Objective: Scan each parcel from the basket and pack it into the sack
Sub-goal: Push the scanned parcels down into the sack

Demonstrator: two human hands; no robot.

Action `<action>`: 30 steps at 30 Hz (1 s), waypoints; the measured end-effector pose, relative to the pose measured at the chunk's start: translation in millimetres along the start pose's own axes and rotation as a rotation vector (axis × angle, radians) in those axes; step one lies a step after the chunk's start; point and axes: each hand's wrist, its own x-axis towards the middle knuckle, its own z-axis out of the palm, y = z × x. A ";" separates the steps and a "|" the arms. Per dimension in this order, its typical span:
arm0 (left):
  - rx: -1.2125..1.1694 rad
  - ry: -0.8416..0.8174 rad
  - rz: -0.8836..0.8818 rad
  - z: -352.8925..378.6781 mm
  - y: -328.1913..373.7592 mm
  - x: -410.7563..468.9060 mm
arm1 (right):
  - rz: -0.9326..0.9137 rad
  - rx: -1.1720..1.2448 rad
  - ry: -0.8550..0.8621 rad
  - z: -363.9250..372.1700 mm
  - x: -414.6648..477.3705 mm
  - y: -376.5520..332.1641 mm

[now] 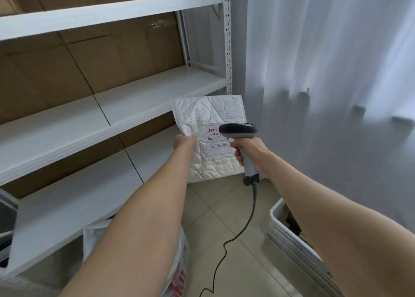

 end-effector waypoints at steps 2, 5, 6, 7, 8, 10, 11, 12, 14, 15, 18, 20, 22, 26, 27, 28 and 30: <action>0.002 0.002 -0.009 -27.8 -9.5 16.2 | 0.005 -0.002 -0.012 33.4 2.0 1.2; -0.001 0.005 -0.028 -74.9 -27.1 45.0 | 0.027 0.020 -0.042 91.8 9.1 8.5; 0.000 0.007 -0.036 -92.9 -34.3 55.6 | 0.038 0.036 -0.051 113.2 12.5 13.1; 0.000 0.010 -0.046 -111.4 -42.1 66.8 | 0.051 0.048 -0.059 135.0 16.2 18.2; 0.005 0.015 -0.057 -131.0 -50.8 77.9 | 0.065 0.054 -0.067 157.2 20.3 24.2; 0.024 0.022 -0.072 -169.6 -71.4 99.7 | 0.093 0.061 -0.077 201.0 29.1 39.4; 0.032 0.032 -0.082 -188.4 -84.1 110.7 | 0.111 0.071 -0.077 222.2 33.4 48.6; 0.041 0.044 -0.099 -206.6 -97.8 121.3 | 0.132 0.084 -0.076 243.2 37.2 57.9; 0.044 0.087 -0.131 -240.8 -128.4 140.8 | 0.182 0.097 -0.081 282.5 43.0 77.7; 0.045 0.112 -0.136 -256.2 -144.4 150.4 | 0.207 0.100 -0.084 300.2 45.6 88.1; 0.081 0.150 -0.152 -290.7 -193.3 170.8 | 0.269 0.109 -0.094 340.4 52.7 119.1; 0.136 0.178 -0.174 -305.5 -226.9 182.3 | 0.308 0.110 -0.101 360.8 60.3 141.0; 0.195 0.216 -0.206 -316.0 -262.8 190.3 | 0.348 0.100 -0.092 376.6 70.4 165.9; 0.239 0.273 -0.363 -325.8 -342.9 200.5 | 0.433 0.095 -0.070 396.3 93.0 219.4; 0.210 0.293 -0.430 -327.6 -366.3 202.3 | 0.456 0.089 -0.069 398.6 98.2 233.5; 0.150 0.305 -0.521 -327.3 -385.0 202.0 | 0.479 0.082 -0.072 400.4 103.6 247.0; 0.090 0.275 -0.701 -321.5 -422.4 200.6 | 0.515 0.046 -0.071 402.1 113.0 273.0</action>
